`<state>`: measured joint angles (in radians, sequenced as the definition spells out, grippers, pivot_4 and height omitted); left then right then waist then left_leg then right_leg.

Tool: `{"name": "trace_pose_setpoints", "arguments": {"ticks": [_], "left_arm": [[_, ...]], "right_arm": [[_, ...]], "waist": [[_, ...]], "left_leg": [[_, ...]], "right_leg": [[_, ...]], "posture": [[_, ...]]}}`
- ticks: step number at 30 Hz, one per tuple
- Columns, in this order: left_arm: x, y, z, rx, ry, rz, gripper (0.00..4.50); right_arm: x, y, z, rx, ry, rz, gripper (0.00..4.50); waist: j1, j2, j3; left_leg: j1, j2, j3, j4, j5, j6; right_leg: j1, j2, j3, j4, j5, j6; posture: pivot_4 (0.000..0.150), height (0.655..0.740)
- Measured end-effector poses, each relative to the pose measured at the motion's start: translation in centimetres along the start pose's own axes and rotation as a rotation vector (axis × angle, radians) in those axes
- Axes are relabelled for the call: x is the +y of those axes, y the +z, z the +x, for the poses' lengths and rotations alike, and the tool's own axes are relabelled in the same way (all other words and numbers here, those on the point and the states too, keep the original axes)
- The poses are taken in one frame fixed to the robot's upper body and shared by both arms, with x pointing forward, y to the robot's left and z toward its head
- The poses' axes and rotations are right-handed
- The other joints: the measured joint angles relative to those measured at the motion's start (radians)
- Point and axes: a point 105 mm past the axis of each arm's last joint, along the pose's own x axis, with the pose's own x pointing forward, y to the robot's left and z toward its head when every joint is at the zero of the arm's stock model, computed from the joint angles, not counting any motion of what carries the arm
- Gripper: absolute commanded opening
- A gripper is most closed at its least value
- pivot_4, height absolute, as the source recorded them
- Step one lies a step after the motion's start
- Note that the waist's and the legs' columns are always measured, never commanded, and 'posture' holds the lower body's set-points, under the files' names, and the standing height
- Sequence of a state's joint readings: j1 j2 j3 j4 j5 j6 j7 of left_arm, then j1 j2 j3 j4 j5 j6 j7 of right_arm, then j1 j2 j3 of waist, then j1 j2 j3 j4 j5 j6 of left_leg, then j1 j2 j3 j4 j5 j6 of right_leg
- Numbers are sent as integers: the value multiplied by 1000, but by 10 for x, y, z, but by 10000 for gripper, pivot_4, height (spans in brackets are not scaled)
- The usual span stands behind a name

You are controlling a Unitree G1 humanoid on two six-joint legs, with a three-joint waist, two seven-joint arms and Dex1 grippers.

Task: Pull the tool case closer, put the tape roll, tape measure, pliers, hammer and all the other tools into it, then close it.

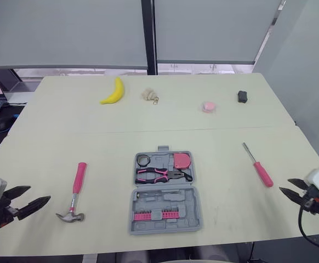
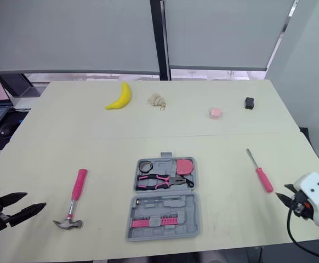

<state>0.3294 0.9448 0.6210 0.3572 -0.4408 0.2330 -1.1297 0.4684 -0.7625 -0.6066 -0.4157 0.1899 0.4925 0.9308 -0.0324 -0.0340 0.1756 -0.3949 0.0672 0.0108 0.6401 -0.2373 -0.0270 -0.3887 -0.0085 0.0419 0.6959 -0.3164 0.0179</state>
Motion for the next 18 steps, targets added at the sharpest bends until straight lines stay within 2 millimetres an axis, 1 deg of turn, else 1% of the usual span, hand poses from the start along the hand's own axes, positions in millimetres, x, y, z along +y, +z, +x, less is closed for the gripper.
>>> {"name": "trace_pose_setpoints", "arguments": {"ticks": [1, 2, 5, 7, 18], "left_arm": [[2, -3, -4, 9, 14, -12, 45000], [3, -6, -7, 16, 24, -23, 45000], [3, -15, -14, 46, 40, -55, 45000], [3, -18, -16, 58, 41, -70, 45000], [-7, -15, -13, 60, 5, -86, 45000]], "right_arm": [[-3, -6, -4, 13, -10, 14, 31604], [-5, -10, -7, 22, -18, 28, 33477], [-7, -15, -11, 25, -23, 42, 43952], [-7, -15, -11, 19, -22, 45, 44551], [-12, -11, -11, 9, -26, 20, 44551]], "waist": [[0, 0, 0], [0, 0, 0], [0, -1, 0], [1, -1, 0], [2, -2, -1]], "left_leg": [[0, 0, 0, 0, 0, 0], [0, 0, 1, 0, 0, 0], [1, 0, 1, 0, 0, 0], [1, -1, 1, 0, 0, 0], [0, -2, 3, -1, 0, 0]], "right_leg": [[0, -1, 0, 0, -1, -2], [0, -2, 1, 0, -2, -3], [0, -4, 1, 0, -2, -3], [0, -5, 0, 0, -2, -3], [0, -7, 0, -1, -3, -1]], "posture": [[1500, 7274], [1500, 7274], [1500, 7274], [1500, 7274], [1500, 7274]]}}
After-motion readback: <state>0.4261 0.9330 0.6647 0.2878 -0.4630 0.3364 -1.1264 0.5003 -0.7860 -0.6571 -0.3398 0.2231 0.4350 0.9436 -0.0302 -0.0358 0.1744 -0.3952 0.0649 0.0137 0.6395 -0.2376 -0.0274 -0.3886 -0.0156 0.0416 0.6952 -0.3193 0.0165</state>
